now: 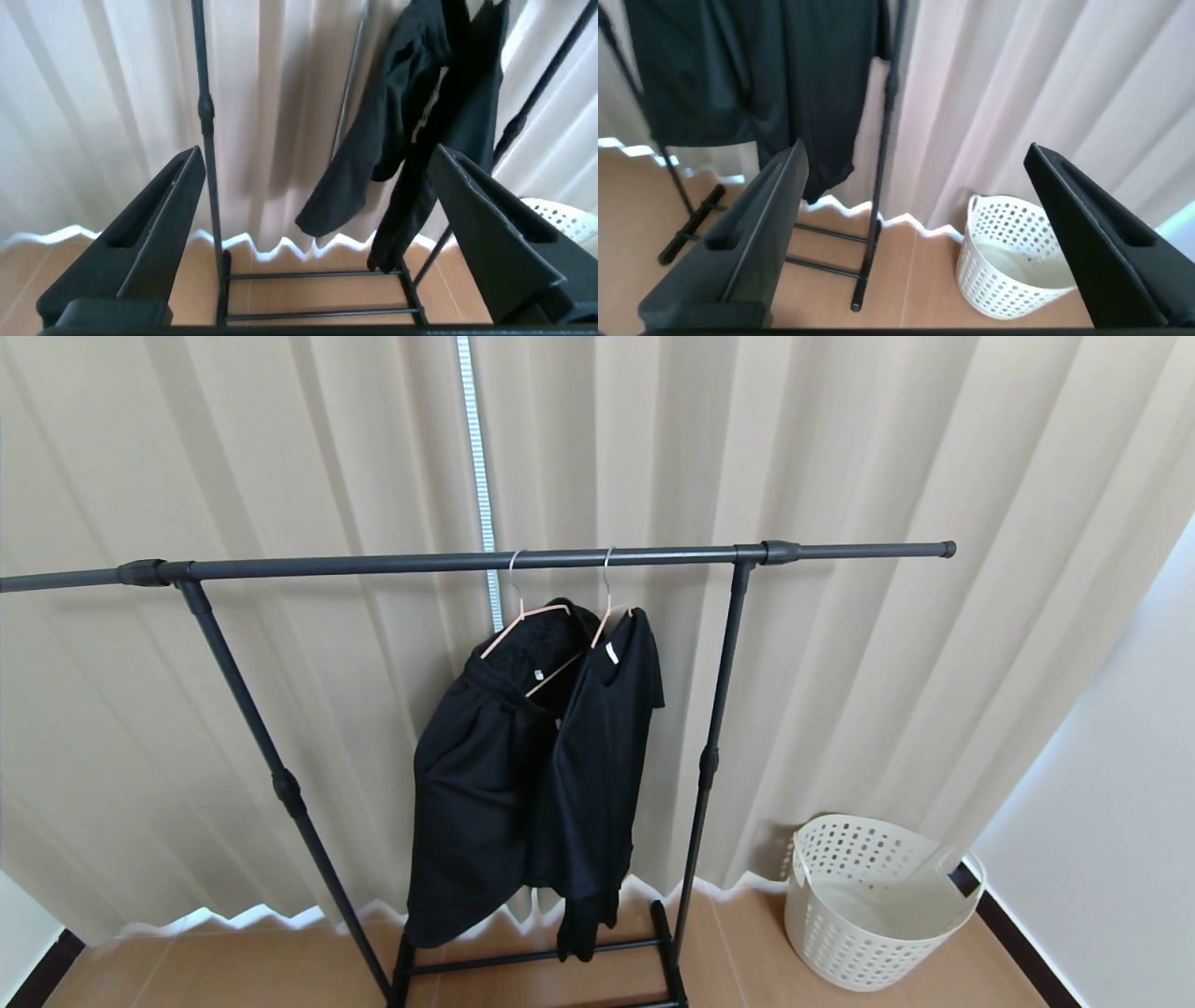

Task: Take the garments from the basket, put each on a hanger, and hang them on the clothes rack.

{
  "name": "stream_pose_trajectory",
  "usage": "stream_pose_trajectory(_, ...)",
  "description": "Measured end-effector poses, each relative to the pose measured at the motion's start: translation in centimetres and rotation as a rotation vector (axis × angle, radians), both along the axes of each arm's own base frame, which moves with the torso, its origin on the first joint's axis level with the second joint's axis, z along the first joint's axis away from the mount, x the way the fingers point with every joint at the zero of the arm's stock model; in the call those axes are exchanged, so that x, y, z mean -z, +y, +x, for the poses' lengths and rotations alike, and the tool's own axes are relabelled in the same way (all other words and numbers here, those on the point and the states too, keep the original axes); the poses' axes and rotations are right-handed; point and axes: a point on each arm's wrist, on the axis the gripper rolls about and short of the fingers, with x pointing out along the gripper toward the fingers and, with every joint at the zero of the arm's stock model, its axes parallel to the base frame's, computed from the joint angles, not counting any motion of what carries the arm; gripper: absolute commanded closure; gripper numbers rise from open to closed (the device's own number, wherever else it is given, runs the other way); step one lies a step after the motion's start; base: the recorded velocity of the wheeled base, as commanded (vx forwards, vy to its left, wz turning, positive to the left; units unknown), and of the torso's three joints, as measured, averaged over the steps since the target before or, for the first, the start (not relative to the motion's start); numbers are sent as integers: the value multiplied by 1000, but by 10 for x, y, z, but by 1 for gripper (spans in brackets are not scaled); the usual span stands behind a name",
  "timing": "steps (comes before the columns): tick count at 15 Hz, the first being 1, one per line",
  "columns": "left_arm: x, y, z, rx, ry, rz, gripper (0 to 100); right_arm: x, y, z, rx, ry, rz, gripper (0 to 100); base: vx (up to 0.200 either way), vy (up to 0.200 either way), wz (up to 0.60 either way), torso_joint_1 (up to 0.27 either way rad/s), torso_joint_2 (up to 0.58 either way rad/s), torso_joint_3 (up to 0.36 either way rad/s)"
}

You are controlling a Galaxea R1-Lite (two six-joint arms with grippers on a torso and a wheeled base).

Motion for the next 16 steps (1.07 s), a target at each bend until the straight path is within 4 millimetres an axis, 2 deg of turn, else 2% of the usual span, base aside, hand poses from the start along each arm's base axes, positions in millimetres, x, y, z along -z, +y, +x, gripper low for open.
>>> stream_pose_trajectory(5,3,0,-1,7,13,45,0,-2,3,-2,182,-37,-23,0,0,0,0,0,0,0)
stream_pose_trajectory(9,4,0,-1,7,17,48,0,-4,5,-7,186,-126,-47,0,0,0,0,0,0,0)
stream_pose_trajectory(12,4,0,-1,3,17,42,0,-3,6,-8,167,-129,25,0,0,0,0,0,0,0)
stream_pose_trajectory(16,4,0,-1,3,17,42,0,-3,6,-8,160,-131,33,0,0,0,0,0,0,0)
